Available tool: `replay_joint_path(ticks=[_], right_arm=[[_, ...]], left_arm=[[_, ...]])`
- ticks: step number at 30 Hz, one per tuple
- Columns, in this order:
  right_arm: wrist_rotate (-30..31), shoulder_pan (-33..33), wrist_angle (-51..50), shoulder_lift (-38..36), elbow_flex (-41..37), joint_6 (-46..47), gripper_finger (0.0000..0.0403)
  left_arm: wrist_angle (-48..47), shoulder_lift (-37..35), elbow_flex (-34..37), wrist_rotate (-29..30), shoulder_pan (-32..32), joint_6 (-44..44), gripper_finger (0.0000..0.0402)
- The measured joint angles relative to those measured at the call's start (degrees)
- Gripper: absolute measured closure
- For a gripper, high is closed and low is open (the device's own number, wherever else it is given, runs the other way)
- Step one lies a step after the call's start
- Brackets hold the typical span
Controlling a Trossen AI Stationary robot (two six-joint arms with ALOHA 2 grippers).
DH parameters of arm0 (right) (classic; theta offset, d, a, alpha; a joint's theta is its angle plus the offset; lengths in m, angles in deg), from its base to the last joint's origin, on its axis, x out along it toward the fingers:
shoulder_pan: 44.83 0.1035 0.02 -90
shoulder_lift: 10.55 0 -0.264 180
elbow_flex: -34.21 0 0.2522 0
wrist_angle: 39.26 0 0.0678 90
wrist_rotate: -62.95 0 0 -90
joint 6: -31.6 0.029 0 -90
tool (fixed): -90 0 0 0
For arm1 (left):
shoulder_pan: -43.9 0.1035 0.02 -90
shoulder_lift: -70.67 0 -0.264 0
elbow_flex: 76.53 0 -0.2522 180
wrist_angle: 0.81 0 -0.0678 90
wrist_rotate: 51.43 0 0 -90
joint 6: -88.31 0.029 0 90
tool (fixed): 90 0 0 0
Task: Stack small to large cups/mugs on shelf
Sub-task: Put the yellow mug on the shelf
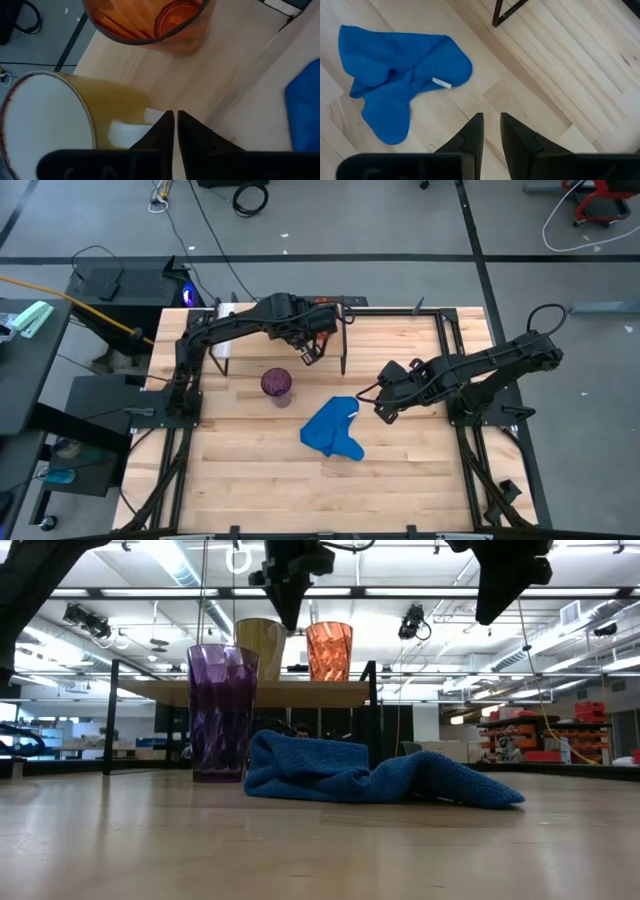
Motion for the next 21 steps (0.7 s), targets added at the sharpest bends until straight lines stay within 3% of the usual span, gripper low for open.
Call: replay_joint_path(ticks=[21], right_arm=[[0.00, 0.00, 0.00, 0.00, 0.00, -2.77, 0.0332]], left_arm=[[0.00, 0.00, -0.02, 1.73, 0.13, -3.51, 0.0381]])
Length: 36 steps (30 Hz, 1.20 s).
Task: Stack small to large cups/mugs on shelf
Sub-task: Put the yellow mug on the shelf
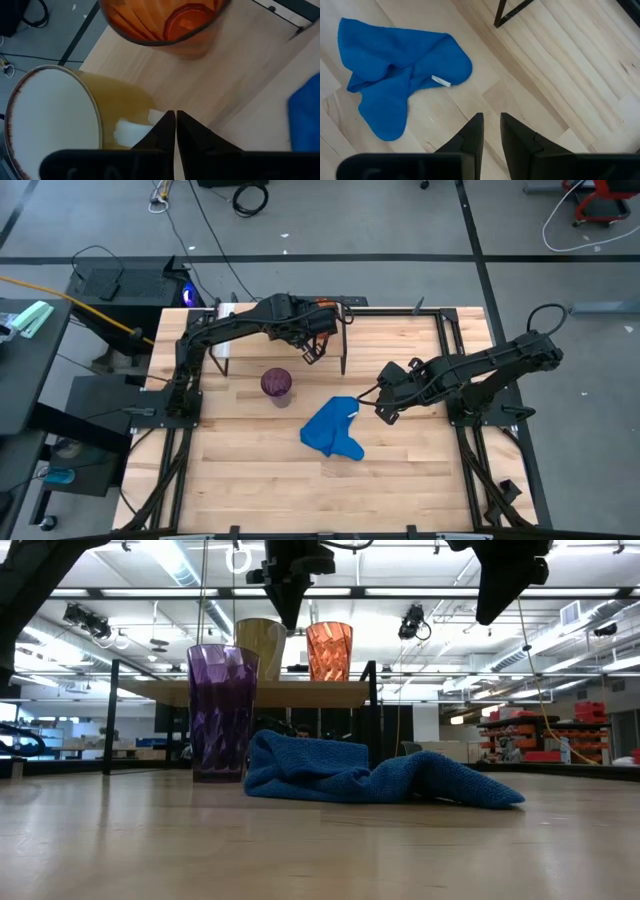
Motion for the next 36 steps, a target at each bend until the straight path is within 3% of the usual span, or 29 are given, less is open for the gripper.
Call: replay_joint_path(ticks=[36], right_arm=[[0.04, 1.88, -0.04, 0.00, 0.00, -1.19, 0.0332]], left_arm=[[0.01, -0.21, 0.00, -1.40, -0.96, -3.41, 0.0378]])
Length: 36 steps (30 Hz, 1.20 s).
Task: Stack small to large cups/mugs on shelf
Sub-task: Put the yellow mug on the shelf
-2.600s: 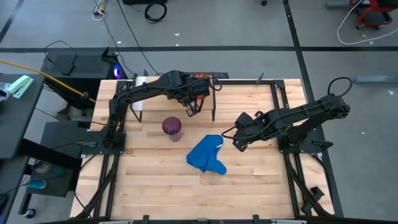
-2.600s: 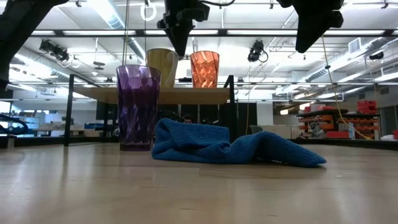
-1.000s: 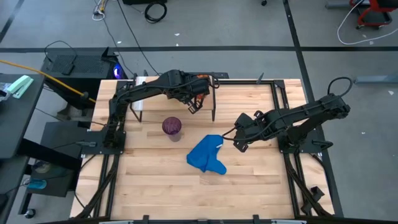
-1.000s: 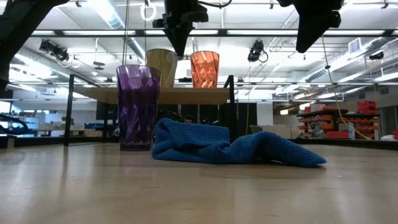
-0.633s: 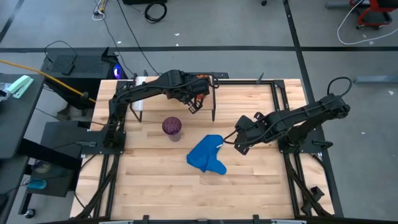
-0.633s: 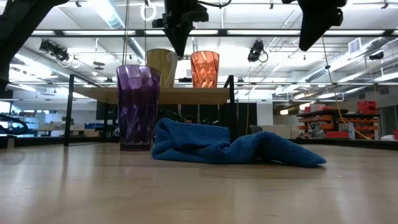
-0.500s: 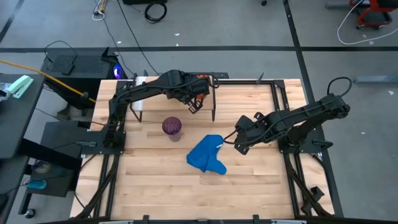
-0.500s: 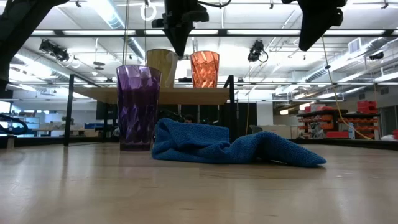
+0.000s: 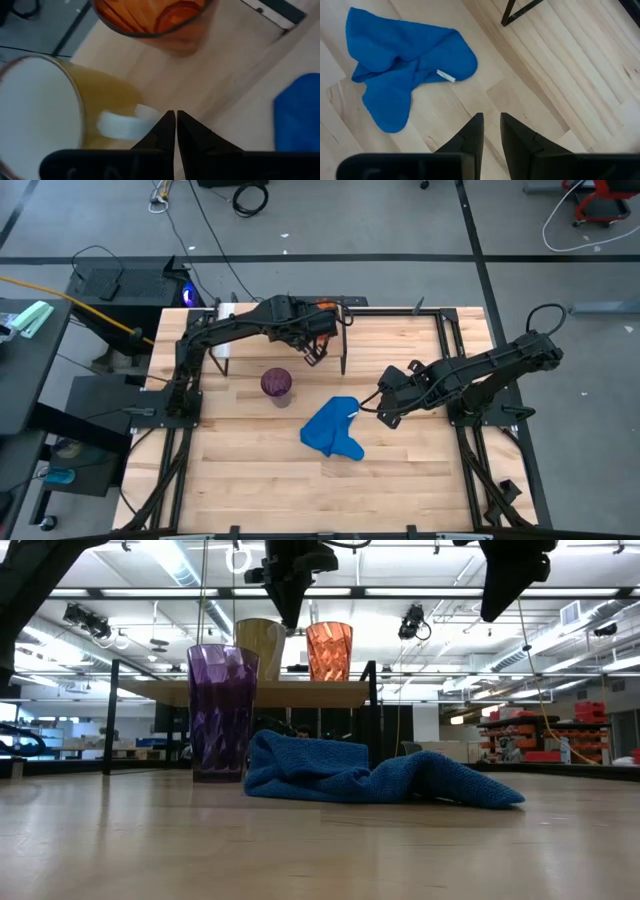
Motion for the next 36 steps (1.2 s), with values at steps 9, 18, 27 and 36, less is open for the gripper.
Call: replay_joint_path(ticks=[9, 18, 27, 36], right_arm=[[0.00, 0.00, 0.00, 0.00, 0.00, -0.42, 0.0332], [0.00, 0.00, 0.04, 0.00, 0.00, -0.42, 0.0332], [-0.24, 0.00, 0.04, 0.00, 0.00, 0.19, 0.0332], [-0.66, 0.00, 0.07, 0.00, 0.00, 0.26, 0.0332]], left_arm=[[-0.01, -5.50, -0.02, -2.36, -1.53, -1.86, 0.0369], [-0.02, -15.07, -0.08, -2.13, 6.44, -8.07, 0.0344], [-0.01, -15.80, -0.09, -14.05, 19.65, -6.84, 0.0301], [0.11, -15.97, 2.00, -16.33, 24.24, -4.36, 0.0269]])
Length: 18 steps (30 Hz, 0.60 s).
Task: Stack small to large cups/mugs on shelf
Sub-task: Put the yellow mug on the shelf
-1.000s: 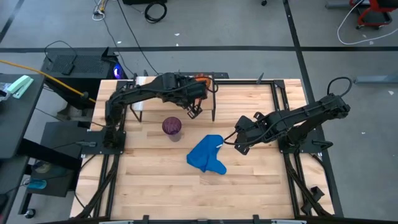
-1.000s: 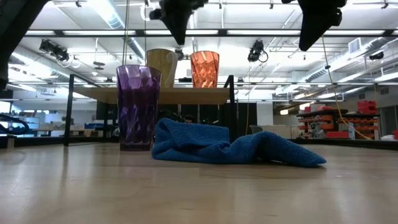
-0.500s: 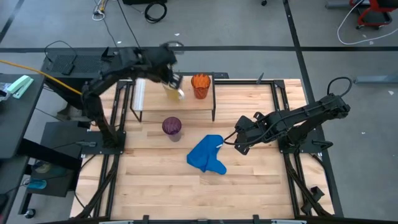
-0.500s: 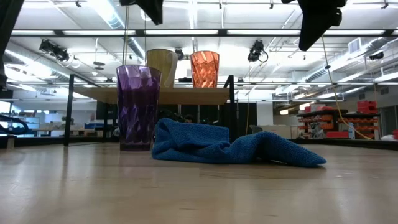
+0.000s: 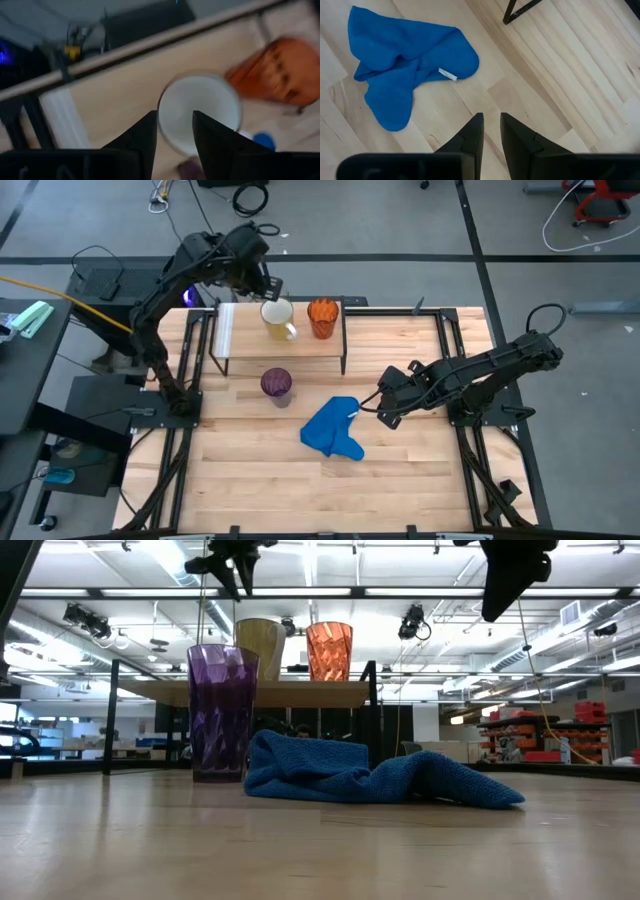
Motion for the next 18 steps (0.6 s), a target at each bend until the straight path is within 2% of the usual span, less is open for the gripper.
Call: replay_joint_path(ticks=[8, 18], right_arm=[[0.00, 0.00, 0.02, 0.00, 0.00, 0.85, 0.0332], [0.00, -0.02, 0.04, 0.00, 0.00, 0.85, 0.0332]], left_arm=[[0.07, -0.31, 14.93, -3.93, 0.32, 1.43, 0.0257], [-0.10, -0.30, 15.75, -4.31, 1.14, 1.75, 0.0258]])
